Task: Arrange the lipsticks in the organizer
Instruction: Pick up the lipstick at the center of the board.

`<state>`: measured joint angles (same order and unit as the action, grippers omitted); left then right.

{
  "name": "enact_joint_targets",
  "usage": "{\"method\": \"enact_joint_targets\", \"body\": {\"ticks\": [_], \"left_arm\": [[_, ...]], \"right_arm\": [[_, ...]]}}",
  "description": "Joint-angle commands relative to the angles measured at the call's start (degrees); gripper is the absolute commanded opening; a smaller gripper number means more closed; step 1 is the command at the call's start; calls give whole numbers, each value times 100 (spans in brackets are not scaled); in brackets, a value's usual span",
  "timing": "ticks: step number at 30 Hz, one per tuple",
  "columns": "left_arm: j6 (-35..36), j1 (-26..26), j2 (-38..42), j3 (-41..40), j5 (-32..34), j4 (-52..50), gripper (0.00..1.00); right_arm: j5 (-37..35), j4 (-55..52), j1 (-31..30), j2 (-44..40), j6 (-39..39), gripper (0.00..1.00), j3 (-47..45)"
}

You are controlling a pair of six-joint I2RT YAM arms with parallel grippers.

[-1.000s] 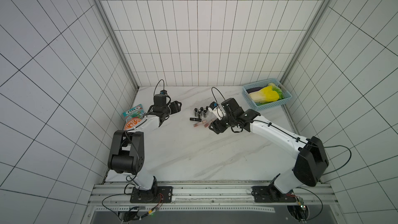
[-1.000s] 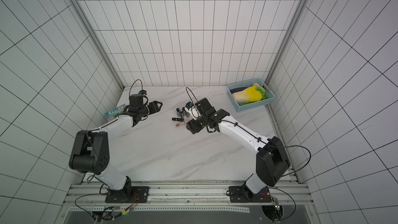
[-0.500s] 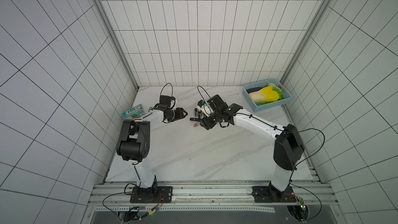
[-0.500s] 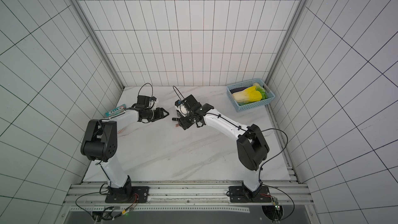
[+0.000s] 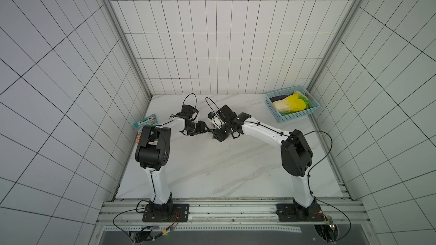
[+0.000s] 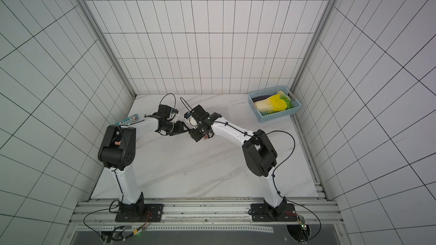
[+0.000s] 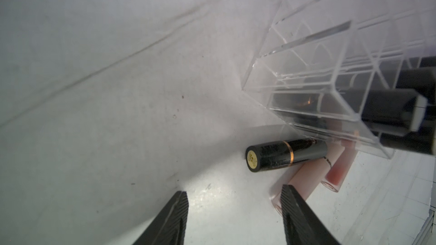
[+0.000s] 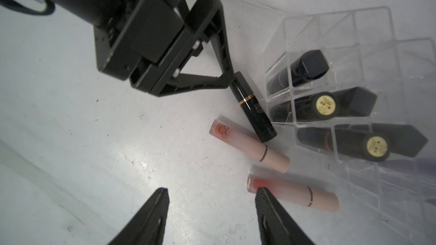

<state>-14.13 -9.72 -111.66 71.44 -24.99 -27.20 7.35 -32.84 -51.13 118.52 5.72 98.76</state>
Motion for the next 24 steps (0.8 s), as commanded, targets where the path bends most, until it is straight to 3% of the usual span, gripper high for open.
{"method": "enact_joint_targets", "body": {"ticks": [1, 14, 24], "left_arm": [[138, -19, -163, 185, 113, -113, 61], [16, 90, 360, -134, 434, 116, 58], [-2, 73, 299, -122, 369, 145, 57]], "right_arm": [[-197, -62, -45, 307, 122, 62, 386], [-377, 18, -30, 980, 268, 61, 894], [-445, 207, 7, 1112, 268, 62, 901]]}}
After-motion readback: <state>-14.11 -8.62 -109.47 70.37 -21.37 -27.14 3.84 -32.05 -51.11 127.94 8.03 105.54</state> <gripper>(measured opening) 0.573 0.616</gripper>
